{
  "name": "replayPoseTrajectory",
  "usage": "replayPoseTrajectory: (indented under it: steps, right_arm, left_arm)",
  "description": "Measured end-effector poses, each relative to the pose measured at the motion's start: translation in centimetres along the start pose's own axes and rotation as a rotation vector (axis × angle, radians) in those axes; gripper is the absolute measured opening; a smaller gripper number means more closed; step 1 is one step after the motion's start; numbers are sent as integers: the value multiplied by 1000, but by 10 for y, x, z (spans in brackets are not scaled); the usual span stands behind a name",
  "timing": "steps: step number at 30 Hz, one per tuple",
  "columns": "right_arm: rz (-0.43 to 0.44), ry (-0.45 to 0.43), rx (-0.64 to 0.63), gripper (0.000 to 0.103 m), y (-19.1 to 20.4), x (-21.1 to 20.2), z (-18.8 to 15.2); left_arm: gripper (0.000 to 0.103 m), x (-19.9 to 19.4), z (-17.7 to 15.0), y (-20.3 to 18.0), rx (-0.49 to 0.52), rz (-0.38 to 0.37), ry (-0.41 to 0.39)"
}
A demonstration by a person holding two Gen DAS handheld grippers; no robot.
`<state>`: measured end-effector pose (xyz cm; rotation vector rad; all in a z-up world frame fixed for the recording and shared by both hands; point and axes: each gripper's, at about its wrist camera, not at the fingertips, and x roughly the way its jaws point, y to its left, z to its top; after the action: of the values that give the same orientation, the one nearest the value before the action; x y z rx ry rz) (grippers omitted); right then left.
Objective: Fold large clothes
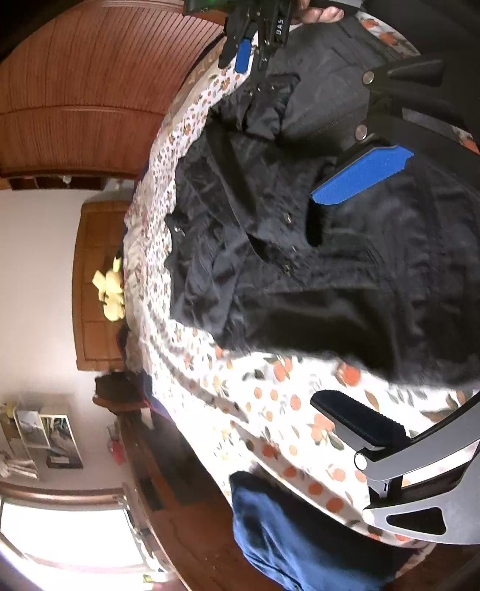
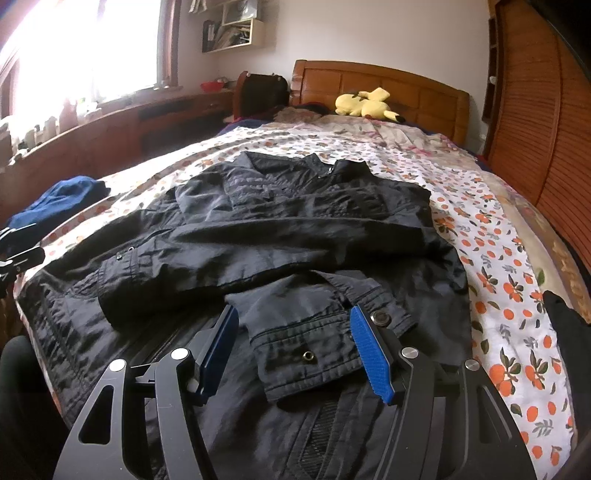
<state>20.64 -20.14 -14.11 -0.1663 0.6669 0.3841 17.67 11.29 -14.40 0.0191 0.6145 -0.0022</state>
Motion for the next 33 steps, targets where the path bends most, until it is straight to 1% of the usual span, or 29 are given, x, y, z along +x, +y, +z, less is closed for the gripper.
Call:
replayPoseTrajectory:
  steps: [4, 8, 13, 16, 20, 27, 33]
  right_arm:
    - [-4, 13, -9, 62, 3, 5, -2]
    - [-17, 21, -8, 69, 4, 8, -4]
    - [-30, 29, 14, 69, -3, 6, -7]
    - [-66, 42, 9, 70, -9, 0, -12]
    - [-73, 72, 36, 70, -23, -9, -31]
    - [-111, 105, 85, 70, -49, -43, -69]
    - [-129, 153, 128, 70, -65, -62, -99]
  left_arm:
    - [101, -1, -8, 13, -10, 24, 18]
    - [101, -1, -15, 24, -17, 37, 36]
    - [101, -1, -23, 32, -19, 48, 56]
    - [101, 0, -27, 36, -18, 52, 68]
    - [101, 1, -31, 39, -7, 60, 85]
    - [101, 5, -37, 43, 4, 69, 110]
    - [101, 8, -40, 43, 5, 62, 128]
